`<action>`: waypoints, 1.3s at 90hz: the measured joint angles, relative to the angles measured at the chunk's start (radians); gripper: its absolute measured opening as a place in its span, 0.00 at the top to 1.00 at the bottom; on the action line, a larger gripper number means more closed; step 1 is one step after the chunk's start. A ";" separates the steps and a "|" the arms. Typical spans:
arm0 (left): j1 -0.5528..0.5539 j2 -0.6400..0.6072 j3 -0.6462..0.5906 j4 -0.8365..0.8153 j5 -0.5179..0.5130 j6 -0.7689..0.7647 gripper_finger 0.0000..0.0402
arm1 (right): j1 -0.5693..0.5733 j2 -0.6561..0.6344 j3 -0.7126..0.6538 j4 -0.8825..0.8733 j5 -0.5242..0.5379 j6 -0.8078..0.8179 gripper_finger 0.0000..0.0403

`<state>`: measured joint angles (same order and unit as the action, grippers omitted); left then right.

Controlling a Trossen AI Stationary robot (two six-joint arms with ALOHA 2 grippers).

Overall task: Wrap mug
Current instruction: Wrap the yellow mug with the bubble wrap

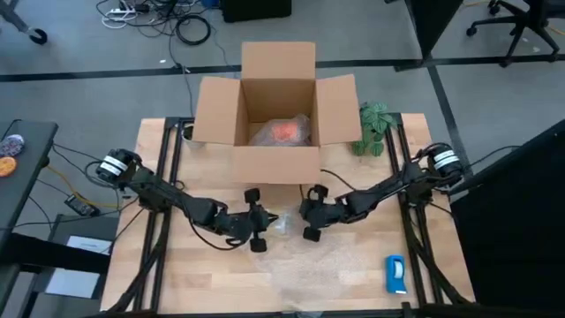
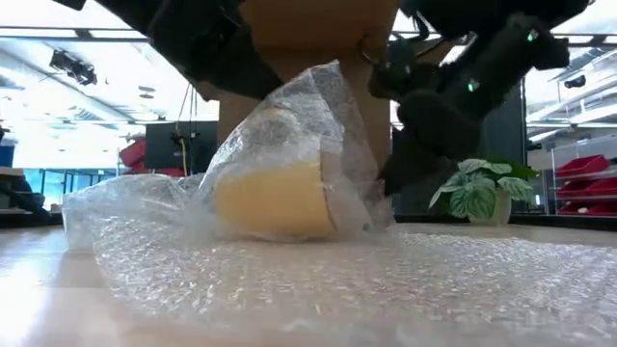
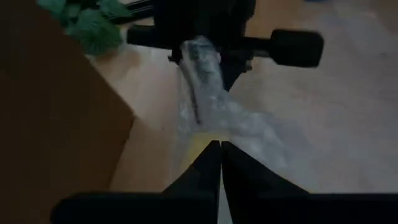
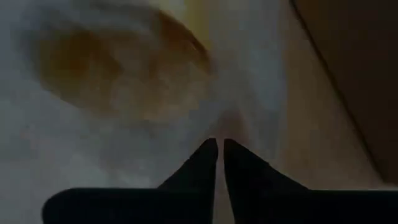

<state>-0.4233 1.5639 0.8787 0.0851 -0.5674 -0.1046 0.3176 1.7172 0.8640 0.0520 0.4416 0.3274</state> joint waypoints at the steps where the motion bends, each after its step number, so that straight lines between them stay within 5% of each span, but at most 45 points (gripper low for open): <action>1: -0.002 0.000 0.000 0.000 0.004 0.000 1.00 | 0.003 0.000 0.002 0.001 -0.003 0.000 0.99; 29: -0.032 0.023 0.001 0.138 0.048 -0.003 1.00 | 0.084 -0.179 0.068 -0.284 0.054 0.037 1.00; 46: -0.029 0.131 0.001 0.263 0.057 0.008 1.00 | 0.107 -0.266 0.082 -0.150 0.224 -0.098 1.00; 77: -0.024 0.180 0.052 0.255 0.057 0.024 1.00 | 0.072 -0.029 0.079 -0.039 0.113 -0.069 1.00; 99: -0.082 0.008 0.080 0.023 0.047 -0.046 1.00 | 0.071 0.068 0.082 0.037 0.114 -0.042 1.00; 117: -0.129 -0.112 0.078 -0.451 -0.150 -0.316 1.00 | 0.065 0.111 0.082 0.125 0.092 -0.056 1.00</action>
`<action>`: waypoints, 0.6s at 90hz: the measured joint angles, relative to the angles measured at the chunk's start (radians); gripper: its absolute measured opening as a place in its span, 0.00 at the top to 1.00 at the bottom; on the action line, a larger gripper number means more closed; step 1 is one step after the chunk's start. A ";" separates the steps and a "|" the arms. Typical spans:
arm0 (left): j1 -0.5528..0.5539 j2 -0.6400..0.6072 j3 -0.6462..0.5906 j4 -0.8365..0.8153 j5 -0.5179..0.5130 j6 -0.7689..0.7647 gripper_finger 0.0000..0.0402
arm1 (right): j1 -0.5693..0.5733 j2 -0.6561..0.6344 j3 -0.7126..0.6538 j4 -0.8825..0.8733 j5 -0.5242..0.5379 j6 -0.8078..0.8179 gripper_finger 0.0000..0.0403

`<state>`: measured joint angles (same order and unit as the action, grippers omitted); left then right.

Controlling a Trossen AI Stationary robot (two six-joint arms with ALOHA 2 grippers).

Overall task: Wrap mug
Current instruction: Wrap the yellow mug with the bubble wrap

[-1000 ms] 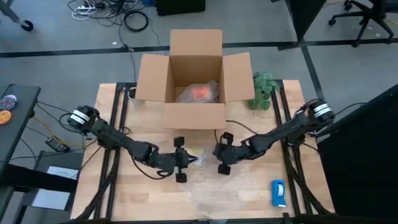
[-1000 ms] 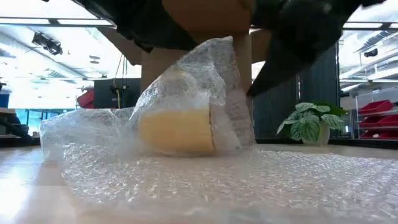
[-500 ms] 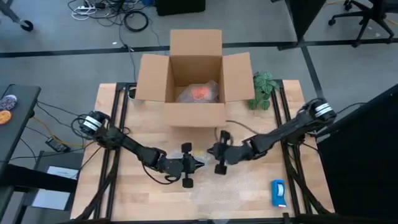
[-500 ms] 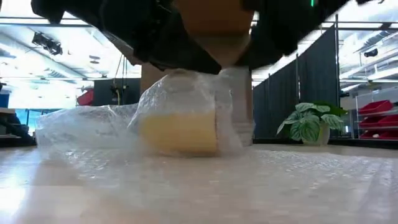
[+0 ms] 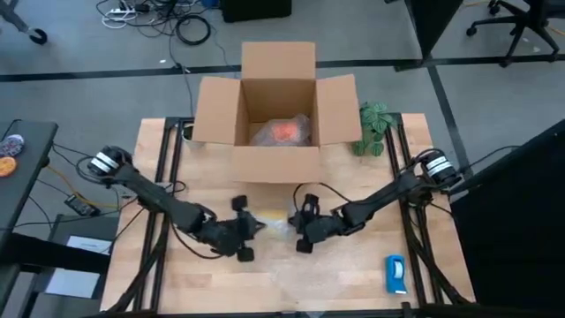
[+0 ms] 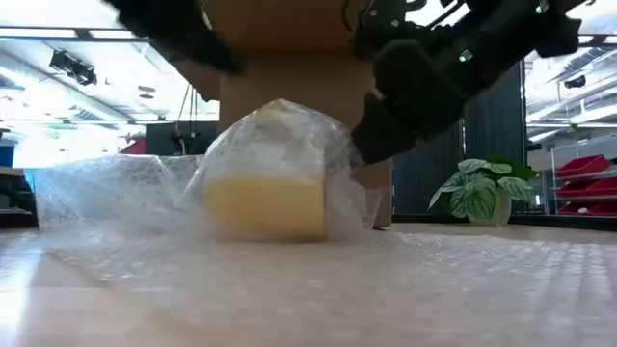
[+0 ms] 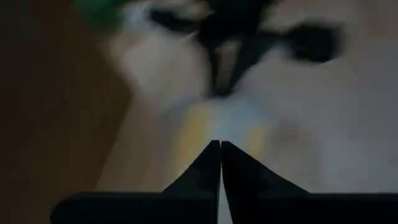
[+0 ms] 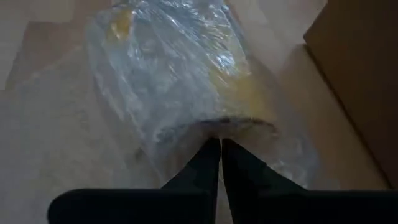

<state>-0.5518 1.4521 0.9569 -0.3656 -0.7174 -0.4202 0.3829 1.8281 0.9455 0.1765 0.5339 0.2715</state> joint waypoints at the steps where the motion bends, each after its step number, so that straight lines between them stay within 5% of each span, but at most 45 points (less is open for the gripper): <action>1: 0.000 0.000 0.000 -0.021 -0.008 -0.021 1.00 | 0.000 0.003 0.000 0.008 -0.002 -0.003 1.00; 14: -0.002 0.040 -0.078 -0.030 -0.046 -0.172 1.00 | -0.005 0.072 0.000 0.171 -0.008 -0.059 1.00; 33: 0.029 0.139 -0.139 0.245 -0.068 -0.107 1.00 | -0.033 0.168 -0.001 0.431 -0.027 -0.093 1.00; 54: 0.061 0.167 -0.140 0.311 -0.059 -0.044 1.00 | -0.062 0.215 -0.002 0.553 -0.060 -0.100 1.00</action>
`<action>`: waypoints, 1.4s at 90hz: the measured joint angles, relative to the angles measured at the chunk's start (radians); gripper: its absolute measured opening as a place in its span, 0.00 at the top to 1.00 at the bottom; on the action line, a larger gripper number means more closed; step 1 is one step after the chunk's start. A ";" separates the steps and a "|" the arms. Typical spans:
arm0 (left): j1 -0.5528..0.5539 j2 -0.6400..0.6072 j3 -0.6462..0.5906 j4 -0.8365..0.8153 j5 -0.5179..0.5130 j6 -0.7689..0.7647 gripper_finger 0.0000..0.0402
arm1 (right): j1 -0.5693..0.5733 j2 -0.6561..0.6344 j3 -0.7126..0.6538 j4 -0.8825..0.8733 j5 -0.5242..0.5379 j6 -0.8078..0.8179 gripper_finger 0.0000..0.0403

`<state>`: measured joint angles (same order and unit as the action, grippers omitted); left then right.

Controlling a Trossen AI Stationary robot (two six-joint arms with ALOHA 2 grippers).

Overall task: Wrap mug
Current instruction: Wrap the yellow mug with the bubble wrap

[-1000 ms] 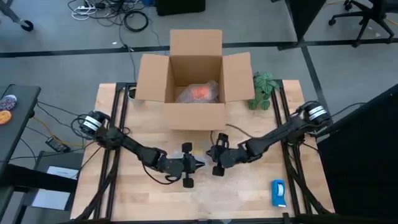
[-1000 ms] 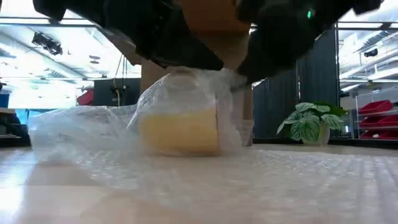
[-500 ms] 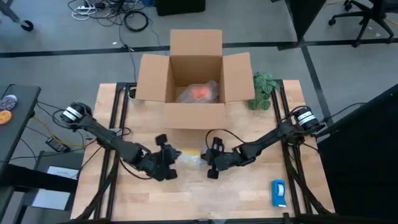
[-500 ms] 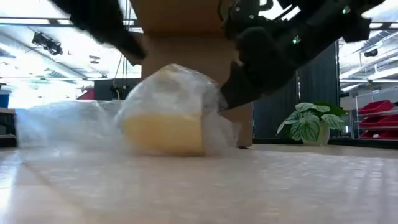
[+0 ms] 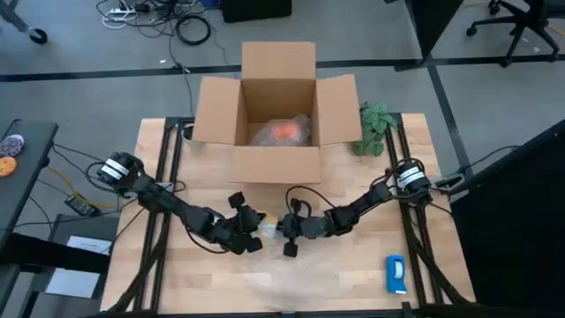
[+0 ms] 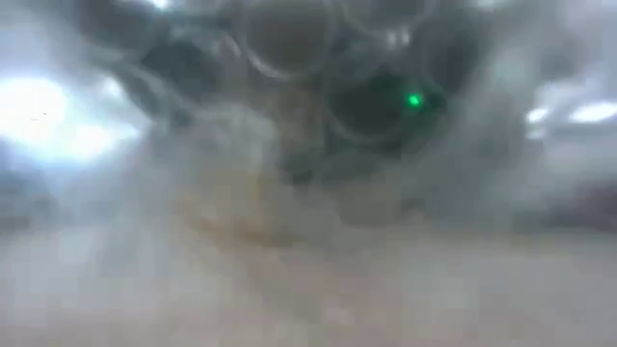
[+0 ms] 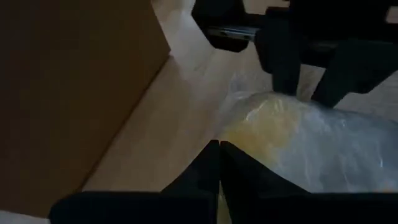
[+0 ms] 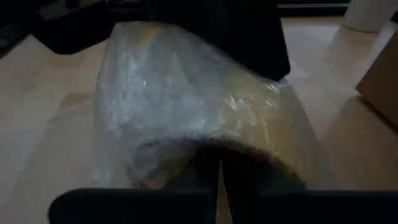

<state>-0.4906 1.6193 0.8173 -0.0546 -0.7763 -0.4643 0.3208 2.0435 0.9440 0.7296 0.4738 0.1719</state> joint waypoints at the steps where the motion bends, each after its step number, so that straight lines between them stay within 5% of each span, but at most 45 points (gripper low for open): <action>1: 0.001 -0.001 0.000 0.001 0.002 0.005 1.00 | 0.000 0.000 0.000 0.000 0.003 0.000 1.00; 22: 0.001 -0.001 0.043 -0.007 0.022 0.096 1.00 | -0.007 -0.002 -0.001 0.028 0.134 -0.024 1.00; 64: 0.010 -0.059 0.110 -0.158 0.033 0.119 1.00 | 0.008 -0.035 0.001 -0.028 0.139 -0.031 1.00; 93: 0.007 -0.060 0.110 -0.152 0.020 0.146 1.00 | 0.093 -0.269 0.001 -0.526 0.194 0.092 1.00; 113: 0.037 -0.010 0.112 0.029 0.077 0.267 1.00 | 0.183 -0.412 0.001 -0.882 0.072 0.338 1.00; 126: 0.046 0.049 0.112 0.067 0.117 0.278 1.00 | 0.235 -0.428 0.001 -0.956 0.054 0.474 1.00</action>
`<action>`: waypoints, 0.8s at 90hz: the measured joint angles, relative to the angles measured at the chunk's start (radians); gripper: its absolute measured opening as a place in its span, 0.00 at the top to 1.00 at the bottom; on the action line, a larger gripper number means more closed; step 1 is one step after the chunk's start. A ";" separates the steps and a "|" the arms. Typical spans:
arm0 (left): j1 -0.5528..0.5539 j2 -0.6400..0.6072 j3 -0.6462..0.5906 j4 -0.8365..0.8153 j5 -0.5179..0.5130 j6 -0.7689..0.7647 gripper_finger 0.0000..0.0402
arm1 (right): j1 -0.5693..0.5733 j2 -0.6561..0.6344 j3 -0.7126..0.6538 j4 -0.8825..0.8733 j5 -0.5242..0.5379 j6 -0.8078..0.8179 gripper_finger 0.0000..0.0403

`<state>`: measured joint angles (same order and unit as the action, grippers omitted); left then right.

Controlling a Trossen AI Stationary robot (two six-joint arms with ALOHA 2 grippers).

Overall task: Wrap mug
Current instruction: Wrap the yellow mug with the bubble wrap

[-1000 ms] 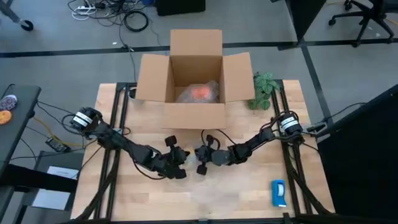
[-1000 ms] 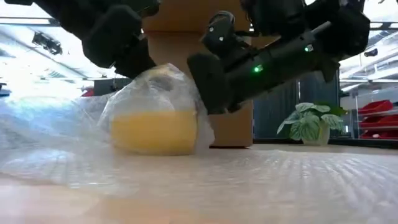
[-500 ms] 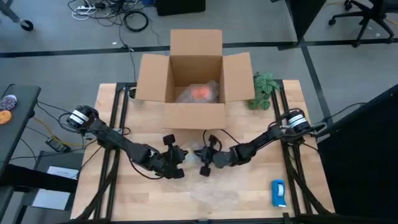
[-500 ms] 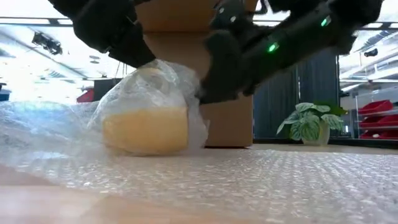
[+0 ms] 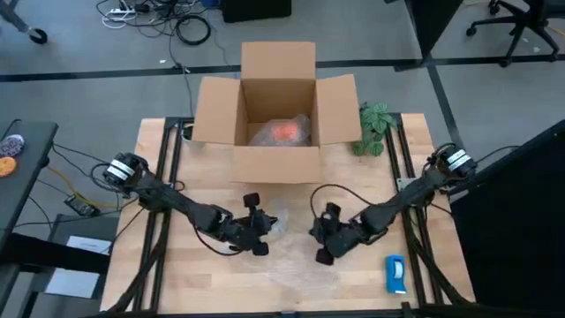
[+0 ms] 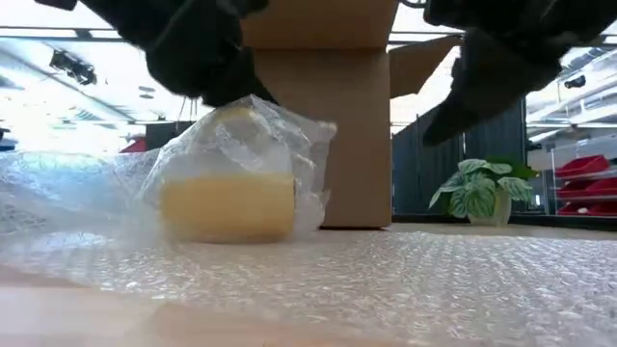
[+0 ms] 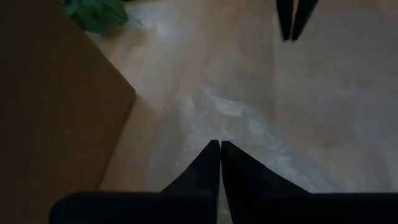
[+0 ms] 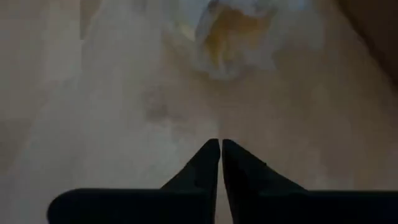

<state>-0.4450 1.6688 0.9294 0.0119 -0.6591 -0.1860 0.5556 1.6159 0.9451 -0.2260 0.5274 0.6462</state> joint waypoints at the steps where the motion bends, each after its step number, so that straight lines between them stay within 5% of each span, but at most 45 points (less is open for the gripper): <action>1: 0.000 0.004 0.000 0.005 0.000 0.000 1.00 | 0.002 0.000 0.000 0.002 0.000 0.003 1.00; 21: -0.009 0.071 0.001 0.143 0.038 -0.003 1.00 | -0.020 0.001 0.000 0.237 0.050 -0.136 1.00; 72: -0.050 0.186 0.001 0.325 0.099 -0.026 1.00 | -0.247 0.038 0.001 0.508 -0.139 -0.431 1.00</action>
<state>-0.4945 1.8552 0.9299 0.3368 -0.5602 -0.2122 0.3082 1.6540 0.9459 0.2820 0.3880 0.2156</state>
